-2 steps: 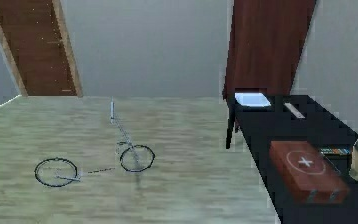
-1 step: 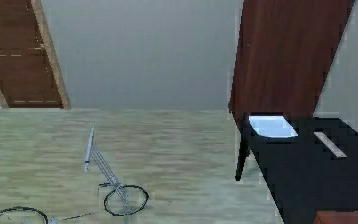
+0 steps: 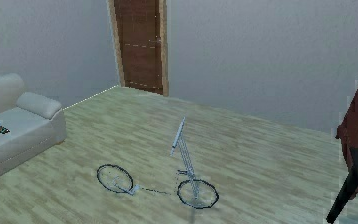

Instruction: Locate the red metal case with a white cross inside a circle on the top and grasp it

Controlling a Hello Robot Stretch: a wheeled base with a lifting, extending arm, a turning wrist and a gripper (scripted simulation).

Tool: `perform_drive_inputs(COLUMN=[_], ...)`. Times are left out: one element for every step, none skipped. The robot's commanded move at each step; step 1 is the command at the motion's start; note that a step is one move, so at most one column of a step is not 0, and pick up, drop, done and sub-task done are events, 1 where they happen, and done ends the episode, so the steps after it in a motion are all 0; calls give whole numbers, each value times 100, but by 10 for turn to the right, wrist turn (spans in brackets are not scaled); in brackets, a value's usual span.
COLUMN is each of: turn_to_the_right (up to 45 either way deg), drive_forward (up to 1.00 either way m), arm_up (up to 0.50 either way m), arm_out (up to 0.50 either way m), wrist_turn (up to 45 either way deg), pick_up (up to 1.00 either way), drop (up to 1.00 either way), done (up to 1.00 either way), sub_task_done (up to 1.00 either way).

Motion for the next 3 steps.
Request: perform_drive_inputs(turn_to_the_right=[0, 0, 0], drive_forward=[0, 0, 0], arm_up=[50, 24, 0], arm_out=[0, 0, 24], wrist_turn=[0, 0, 0], pick_up=[0, 0, 0], drop=[0, 0, 0], done=[0, 0, 0], sub_task_done=[0, 0, 0])
